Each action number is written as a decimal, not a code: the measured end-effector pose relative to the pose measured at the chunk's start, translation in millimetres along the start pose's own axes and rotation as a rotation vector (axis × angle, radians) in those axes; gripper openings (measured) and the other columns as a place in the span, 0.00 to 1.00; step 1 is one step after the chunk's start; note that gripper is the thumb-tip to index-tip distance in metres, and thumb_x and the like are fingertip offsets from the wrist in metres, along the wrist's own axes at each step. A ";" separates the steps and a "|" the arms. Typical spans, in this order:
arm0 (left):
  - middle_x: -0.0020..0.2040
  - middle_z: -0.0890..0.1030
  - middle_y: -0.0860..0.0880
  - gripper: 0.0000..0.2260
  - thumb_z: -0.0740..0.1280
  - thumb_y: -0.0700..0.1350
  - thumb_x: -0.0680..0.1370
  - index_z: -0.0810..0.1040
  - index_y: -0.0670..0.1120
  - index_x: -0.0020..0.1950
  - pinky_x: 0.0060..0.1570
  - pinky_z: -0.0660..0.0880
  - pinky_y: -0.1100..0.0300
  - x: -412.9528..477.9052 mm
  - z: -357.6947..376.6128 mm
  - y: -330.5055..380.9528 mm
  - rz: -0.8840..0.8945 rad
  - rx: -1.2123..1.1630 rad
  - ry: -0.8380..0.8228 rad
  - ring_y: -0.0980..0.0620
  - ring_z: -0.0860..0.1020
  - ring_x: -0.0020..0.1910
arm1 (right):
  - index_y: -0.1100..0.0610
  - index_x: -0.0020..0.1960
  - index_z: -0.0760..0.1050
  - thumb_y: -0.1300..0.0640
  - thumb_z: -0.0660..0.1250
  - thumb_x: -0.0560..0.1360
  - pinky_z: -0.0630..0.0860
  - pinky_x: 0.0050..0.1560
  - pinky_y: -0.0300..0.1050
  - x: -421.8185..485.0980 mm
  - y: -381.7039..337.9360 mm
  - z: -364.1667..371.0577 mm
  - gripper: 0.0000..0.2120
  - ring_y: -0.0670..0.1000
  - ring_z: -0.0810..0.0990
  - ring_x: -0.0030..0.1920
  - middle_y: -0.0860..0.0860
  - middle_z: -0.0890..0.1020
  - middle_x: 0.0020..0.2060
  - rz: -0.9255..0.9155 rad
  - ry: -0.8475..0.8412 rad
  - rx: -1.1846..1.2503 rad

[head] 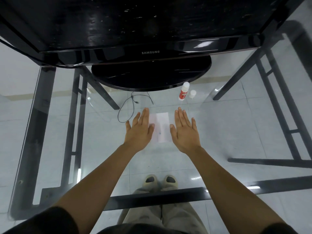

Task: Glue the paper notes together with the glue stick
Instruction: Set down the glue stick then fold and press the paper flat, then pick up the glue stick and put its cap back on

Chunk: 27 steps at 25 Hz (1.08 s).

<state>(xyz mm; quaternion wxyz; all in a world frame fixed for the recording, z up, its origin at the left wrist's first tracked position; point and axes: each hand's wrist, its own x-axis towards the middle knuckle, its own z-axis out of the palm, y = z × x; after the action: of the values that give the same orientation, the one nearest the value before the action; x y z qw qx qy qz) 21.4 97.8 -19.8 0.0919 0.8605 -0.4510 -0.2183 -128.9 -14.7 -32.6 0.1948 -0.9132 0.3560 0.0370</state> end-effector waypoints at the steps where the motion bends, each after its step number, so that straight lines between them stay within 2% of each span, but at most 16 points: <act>1: 0.77 0.52 0.47 0.26 0.50 0.50 0.81 0.44 0.45 0.76 0.71 0.50 0.42 1.4 -2.0 2.9 0.002 -0.070 0.079 0.46 0.51 0.75 | 0.57 0.76 0.43 0.47 0.44 0.81 0.37 0.72 0.48 -3.0 7.0 -2.5 0.27 0.51 0.41 0.76 0.52 0.46 0.77 0.027 0.025 0.023; 3: 0.76 0.57 0.44 0.25 0.52 0.48 0.82 0.48 0.43 0.76 0.72 0.54 0.49 9.9 -7.4 13.9 0.053 -0.222 0.180 0.45 0.56 0.74 | 0.57 0.76 0.46 0.48 0.45 0.81 0.39 0.72 0.47 -8.3 23.6 -6.7 0.26 0.52 0.43 0.76 0.53 0.47 0.76 0.080 0.049 0.026; 5: 0.74 0.63 0.42 0.25 0.55 0.49 0.81 0.51 0.44 0.75 0.68 0.59 0.53 26.3 -13.1 31.5 0.099 -0.335 0.173 0.44 0.60 0.72 | 0.57 0.76 0.45 0.49 0.45 0.81 0.39 0.71 0.46 -12.5 39.2 -8.5 0.26 0.52 0.43 0.76 0.54 0.47 0.76 0.131 0.042 -0.024; 10: 0.69 0.71 0.42 0.28 0.66 0.51 0.76 0.62 0.42 0.72 0.65 0.68 0.53 79.3 -21.1 79.3 0.148 -0.480 0.197 0.45 0.70 0.67 | 0.56 0.76 0.41 0.47 0.41 0.80 0.37 0.71 0.46 -14.7 52.4 -2.3 0.27 0.50 0.39 0.75 0.52 0.44 0.76 0.175 0.028 -0.069; 12: 0.64 0.75 0.44 0.26 0.69 0.52 0.74 0.69 0.43 0.67 0.56 0.72 0.57 93.7 -19.7 91.5 0.147 -0.518 0.214 0.48 0.74 0.61 | 0.56 0.75 0.40 0.47 0.41 0.80 0.36 0.71 0.45 -14.5 52.9 -0.2 0.27 0.49 0.39 0.75 0.52 0.45 0.76 0.177 0.048 -0.068; 14: 0.57 0.79 0.45 0.21 0.71 0.51 0.72 0.74 0.43 0.60 0.48 0.70 0.61 103.0 -16.0 98.2 0.130 -0.524 0.237 0.50 0.77 0.54 | 0.56 0.75 0.40 0.47 0.41 0.80 0.37 0.72 0.45 -14.9 53.2 0.5 0.27 0.49 0.40 0.75 0.51 0.45 0.76 0.171 0.057 -0.061; 16: 0.51 0.80 0.45 0.17 0.72 0.49 0.72 0.75 0.41 0.55 0.47 0.70 0.62 107.2 -12.8 101.2 0.107 -0.514 0.251 0.51 0.77 0.50 | 0.56 0.75 0.40 0.47 0.41 0.80 0.37 0.72 0.46 -15.1 53.1 0.8 0.27 0.50 0.40 0.75 0.52 0.45 0.76 0.168 0.059 -0.056; 18: 0.48 0.81 0.46 0.15 0.71 0.48 0.73 0.75 0.40 0.53 0.46 0.71 0.64 108.3 -12.1 103.5 0.094 -0.528 0.239 0.52 0.77 0.47 | 0.56 0.75 0.40 0.47 0.41 0.80 0.38 0.72 0.46 -14.9 52.9 -0.3 0.27 0.50 0.41 0.75 0.52 0.45 0.77 0.166 0.058 -0.055; 20: 0.45 0.79 0.50 0.13 0.71 0.47 0.73 0.75 0.41 0.52 0.42 0.68 0.72 103.6 -17.0 104.9 0.074 -0.577 0.226 0.56 0.76 0.43 | 0.56 0.76 0.42 0.47 0.42 0.80 0.39 0.72 0.46 -14.6 51.6 -4.9 0.27 0.51 0.42 0.76 0.52 0.46 0.77 0.162 0.046 -0.042; 22: 0.43 0.78 0.52 0.11 0.69 0.48 0.74 0.74 0.44 0.51 0.37 0.66 0.74 92.2 -27.6 103.4 0.057 -0.618 0.198 0.58 0.75 0.39 | 0.58 0.76 0.47 0.47 0.44 0.81 0.42 0.73 0.47 -13.9 48.8 -17.2 0.26 0.51 0.46 0.76 0.53 0.50 0.76 0.161 0.042 -0.005; 24: 0.43 0.78 0.52 0.06 0.66 0.49 0.76 0.73 0.48 0.49 0.36 0.69 0.73 77.2 -42.7 99.7 0.051 -0.670 0.162 0.59 0.76 0.39 | 0.59 0.74 0.54 0.48 0.47 0.81 0.48 0.73 0.47 -9.9 45.2 -38.6 0.25 0.53 0.54 0.75 0.55 0.58 0.75 0.159 0.087 0.063; 25: 0.45 0.78 0.50 0.06 0.64 0.49 0.78 0.73 0.49 0.51 0.38 0.71 0.72 67.9 -53.6 97.7 0.055 -0.727 0.157 0.58 0.77 0.40 | 0.60 0.73 0.57 0.48 0.49 0.81 0.54 0.72 0.48 -7.1 41.5 -53.6 0.25 0.54 0.58 0.73 0.55 0.62 0.73 0.145 0.130 0.092; 27: 0.53 0.76 0.46 0.11 0.62 0.49 0.79 0.74 0.46 0.59 0.46 0.77 0.64 48.7 -79.7 95.5 0.066 -0.882 0.190 0.54 0.80 0.46 | 0.60 0.71 0.62 0.50 0.53 0.80 0.64 0.67 0.47 -0.7 28.7 -89.1 0.22 0.55 0.65 0.69 0.56 0.69 0.69 0.093 0.219 0.130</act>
<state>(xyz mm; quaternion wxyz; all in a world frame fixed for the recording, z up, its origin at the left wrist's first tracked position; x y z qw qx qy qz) 11.9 -0.1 70.6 0.4975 0.7405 -0.3317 -0.3067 -154.8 -67.6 40.2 0.2116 -0.8797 0.4187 -0.0773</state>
